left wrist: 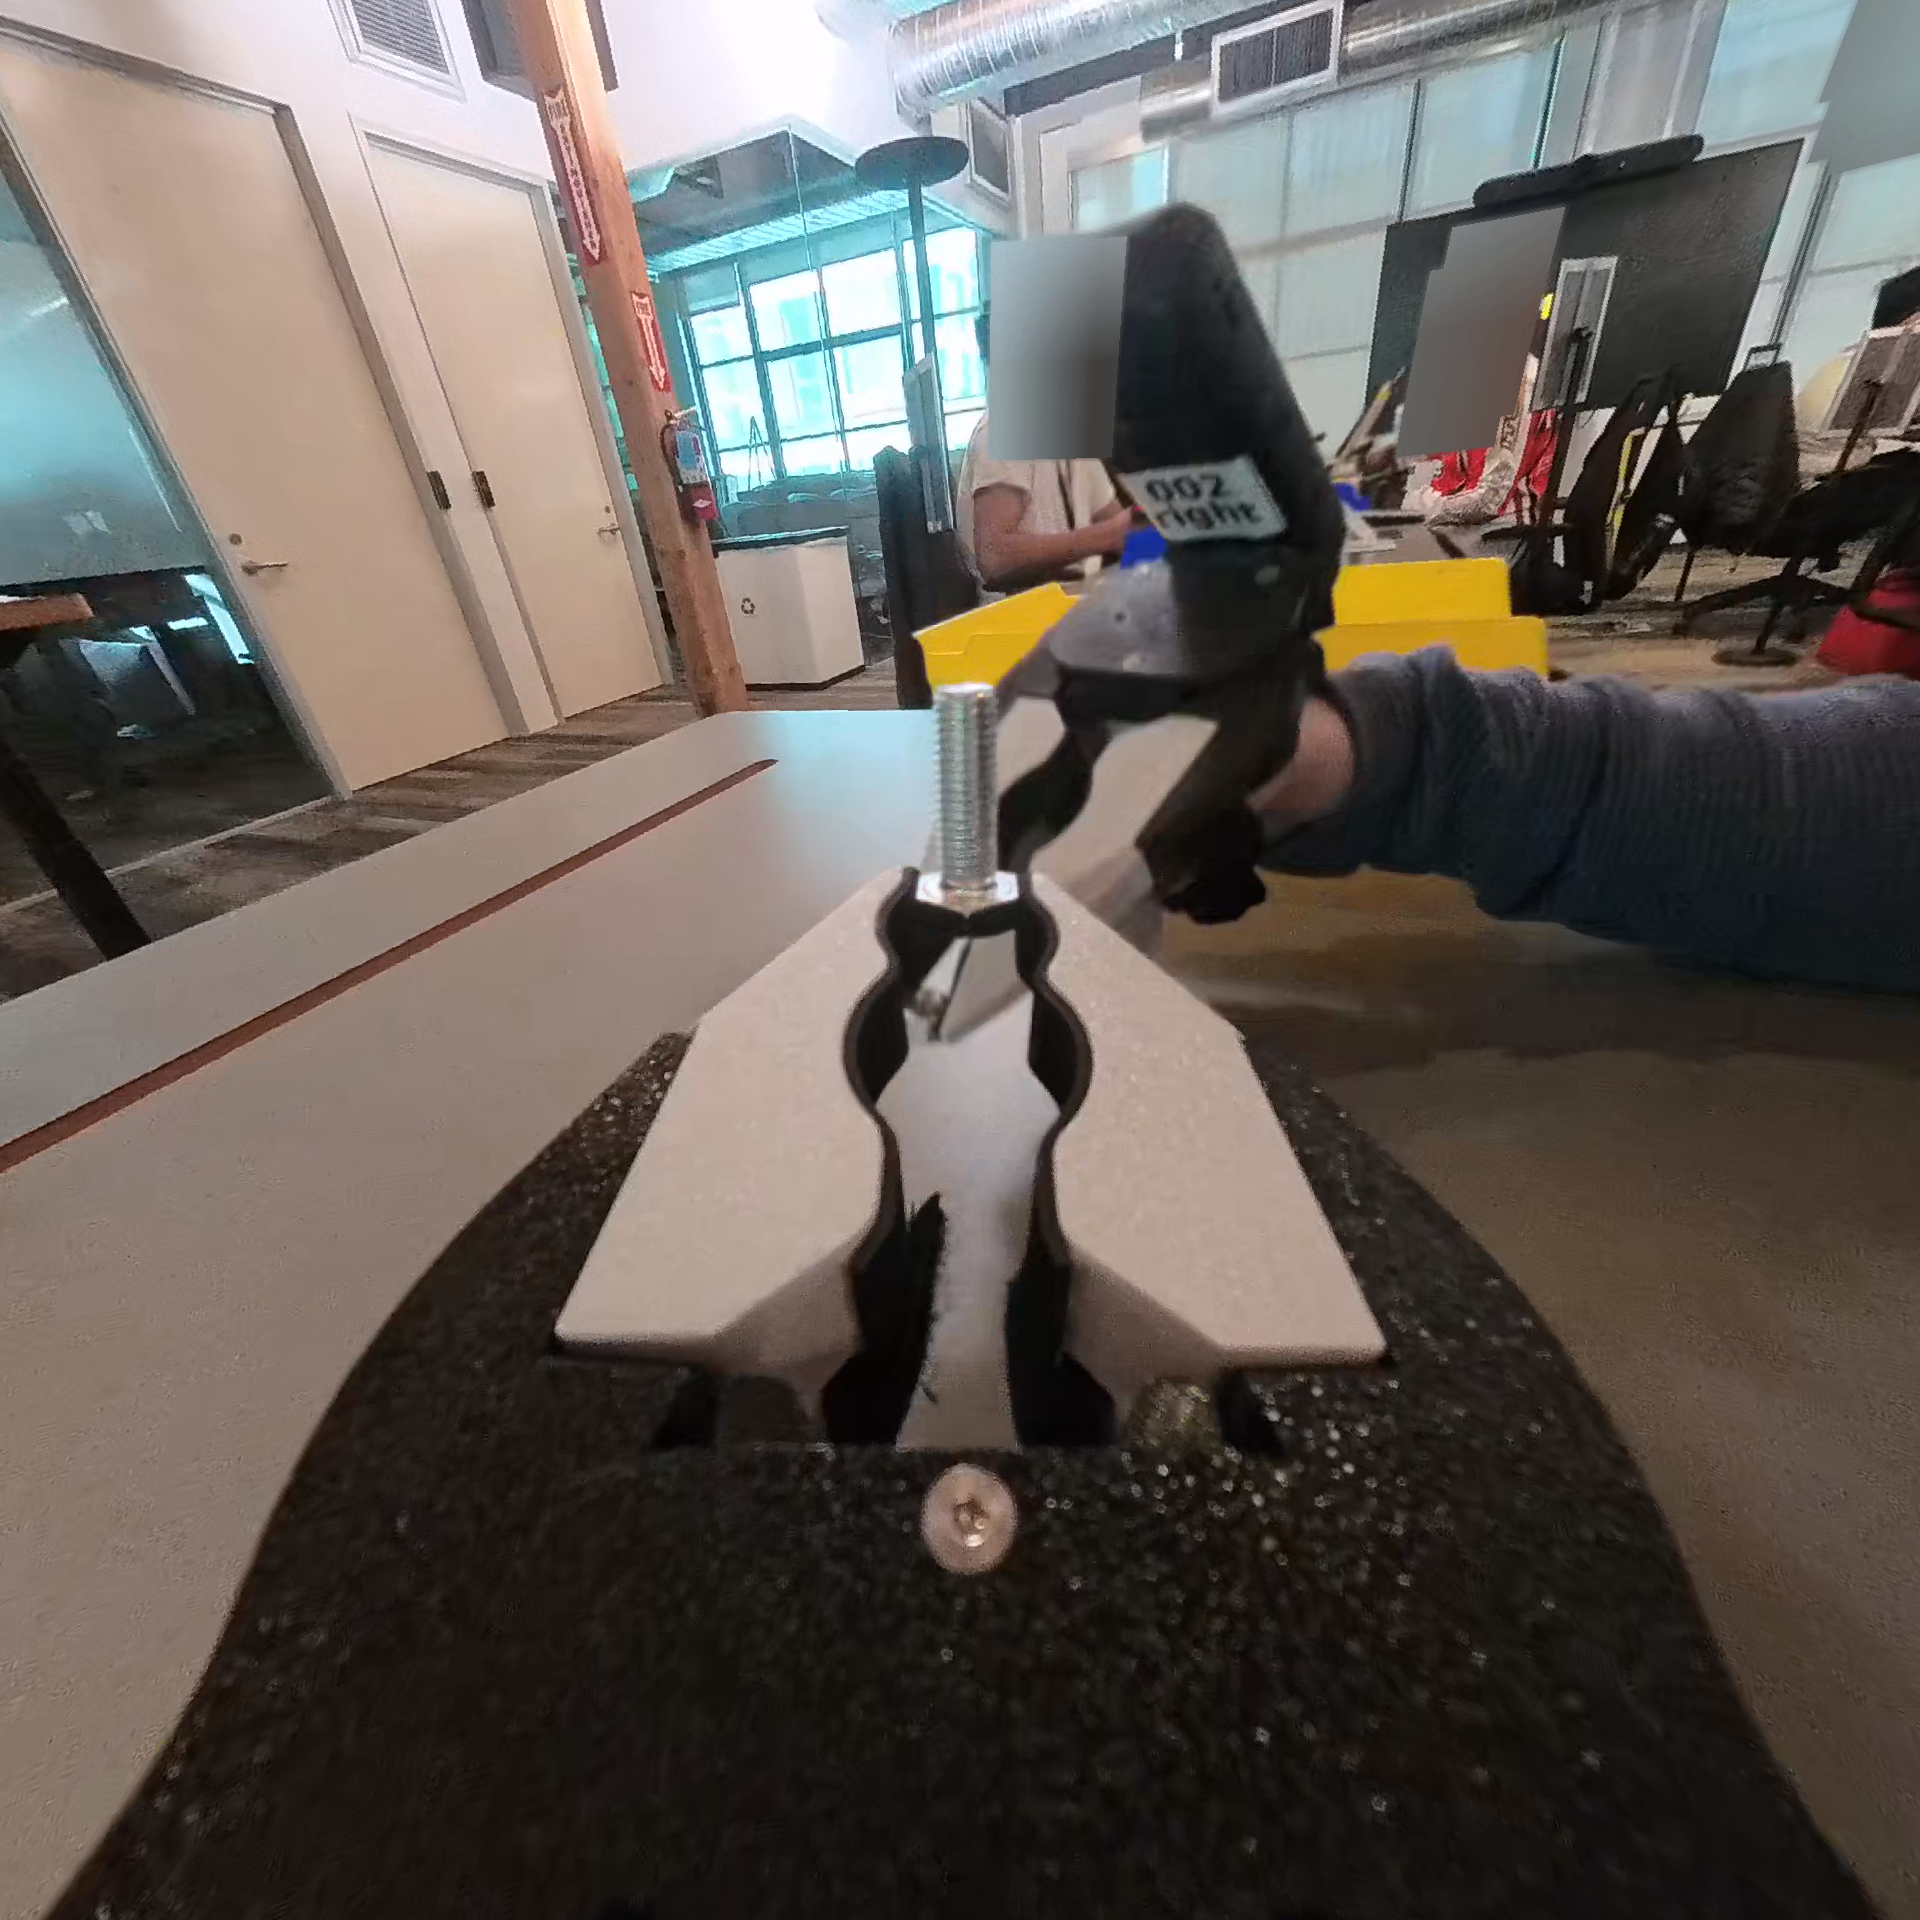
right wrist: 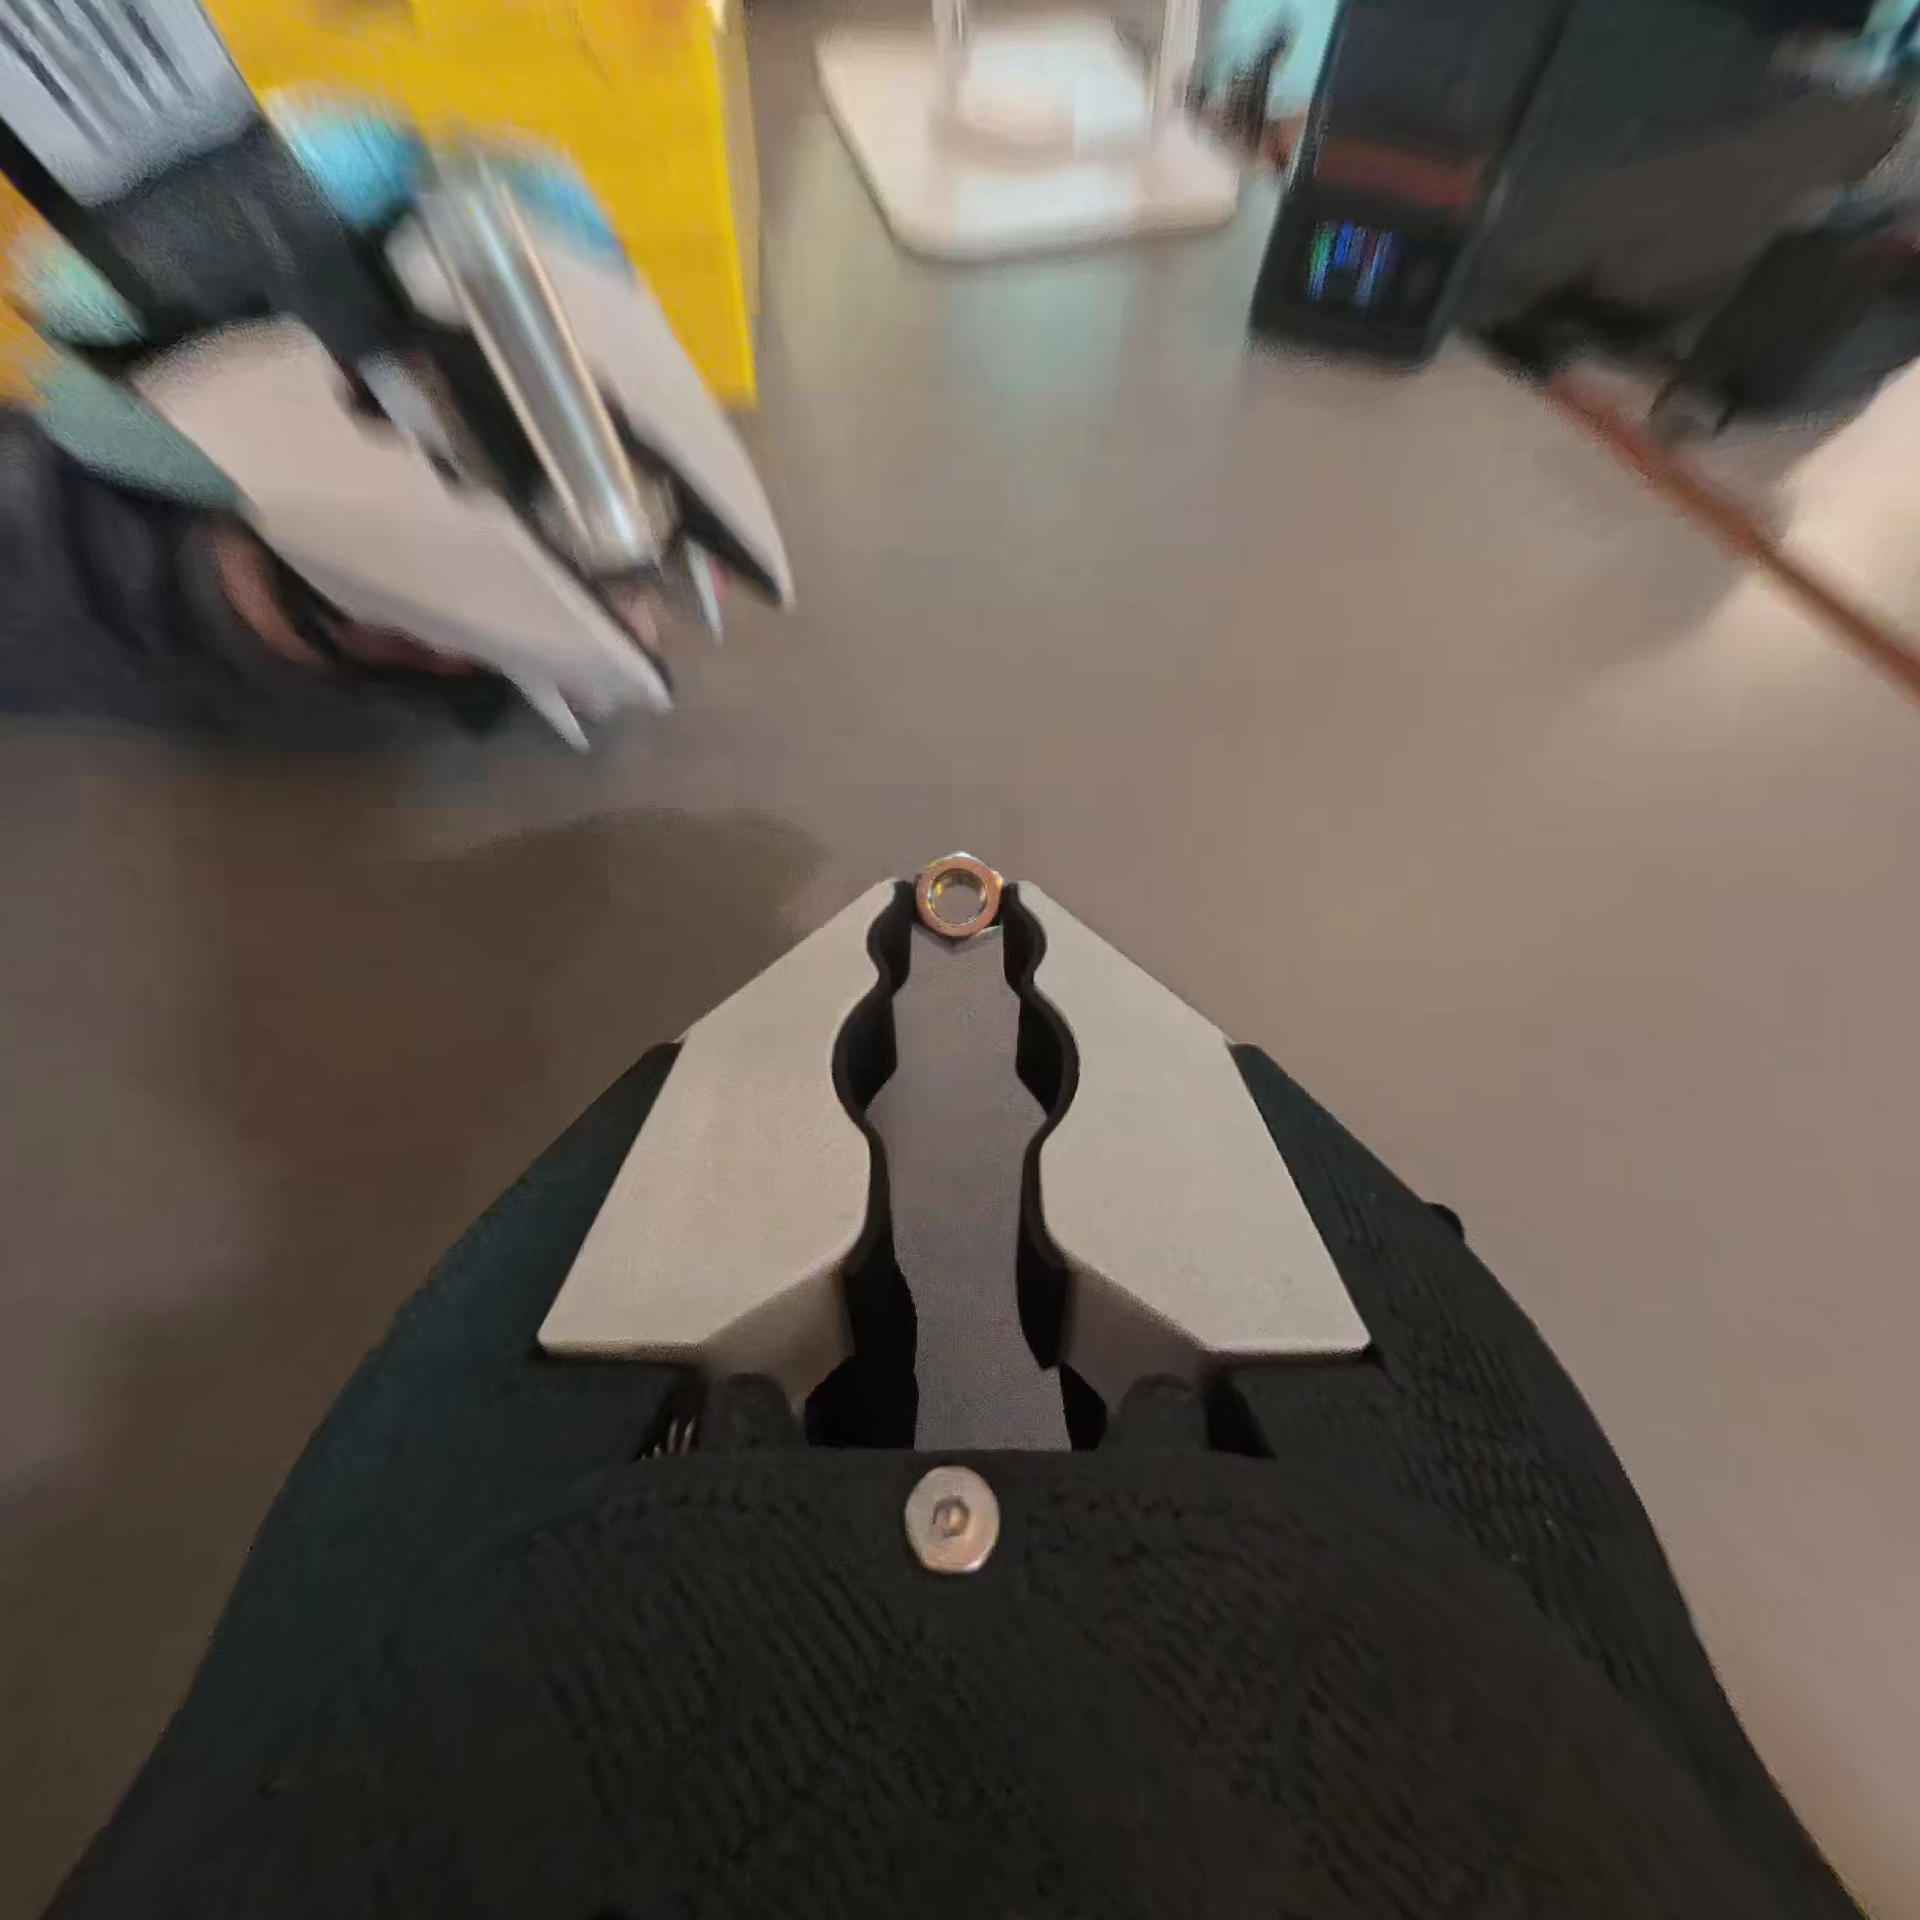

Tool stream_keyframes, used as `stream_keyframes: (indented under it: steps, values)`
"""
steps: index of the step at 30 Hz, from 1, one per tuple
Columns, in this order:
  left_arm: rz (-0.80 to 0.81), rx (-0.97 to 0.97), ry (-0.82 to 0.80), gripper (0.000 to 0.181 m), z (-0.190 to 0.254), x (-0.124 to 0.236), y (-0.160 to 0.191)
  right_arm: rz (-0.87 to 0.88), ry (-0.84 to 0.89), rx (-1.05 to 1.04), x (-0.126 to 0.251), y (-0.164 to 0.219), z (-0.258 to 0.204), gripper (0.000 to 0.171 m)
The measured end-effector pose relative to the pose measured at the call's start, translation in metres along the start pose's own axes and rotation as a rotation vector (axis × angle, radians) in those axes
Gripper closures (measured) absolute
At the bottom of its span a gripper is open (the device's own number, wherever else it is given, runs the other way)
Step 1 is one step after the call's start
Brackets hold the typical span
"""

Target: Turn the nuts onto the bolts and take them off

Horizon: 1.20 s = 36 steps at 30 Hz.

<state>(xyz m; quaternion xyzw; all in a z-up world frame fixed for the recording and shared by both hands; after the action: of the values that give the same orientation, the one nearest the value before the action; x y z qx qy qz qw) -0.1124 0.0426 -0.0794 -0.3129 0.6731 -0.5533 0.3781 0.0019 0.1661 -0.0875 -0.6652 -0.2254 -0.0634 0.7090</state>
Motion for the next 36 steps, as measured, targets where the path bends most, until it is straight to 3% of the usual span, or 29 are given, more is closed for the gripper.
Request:
stream_keyframes:
  steps: [1,3,7,9,20,29,36]
  values:
    - [0.009,0.012,0.003,0.166,-0.001,0.001,0.000,0.073,-0.028,-0.007,0.007,-0.014,0.002,0.155]
    - [0.017,0.034,0.011,0.166,-0.002,0.002,-0.001,0.142,-0.102,0.016,0.018,-0.042,0.002,0.155]
    - [-0.010,0.045,0.047,0.166,0.000,0.000,0.001,0.093,-0.296,0.074,0.030,-0.087,-0.010,0.156]
    - [-0.031,0.043,0.072,0.166,0.002,-0.001,0.001,0.067,-0.306,0.130,0.033,-0.098,-0.017,0.155]
    - [-0.106,0.047,0.171,0.166,0.009,-0.003,0.004,-0.106,-0.405,0.189,0.028,-0.094,-0.034,0.155]
    - [-0.084,0.052,0.299,0.166,0.016,0.001,0.003,-0.122,-0.469,0.168,0.028,-0.089,-0.038,0.155]
    - [-0.064,0.069,0.116,0.166,0.007,0.002,0.001,-0.116,-0.329,0.122,0.020,-0.097,-0.033,0.155]
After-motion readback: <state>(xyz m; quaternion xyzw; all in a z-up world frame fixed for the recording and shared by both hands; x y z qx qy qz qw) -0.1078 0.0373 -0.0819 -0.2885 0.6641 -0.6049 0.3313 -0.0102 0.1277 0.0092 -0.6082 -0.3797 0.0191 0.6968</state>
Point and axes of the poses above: each gripper's, where its closed fingertips meet, x back along the fingers, y out of its underside, z = x × y across the jaws, the point moved 9 cm from there along x, back along the fingers, and after that the axes turned 6 degrees about z, right-handed, at the moved point
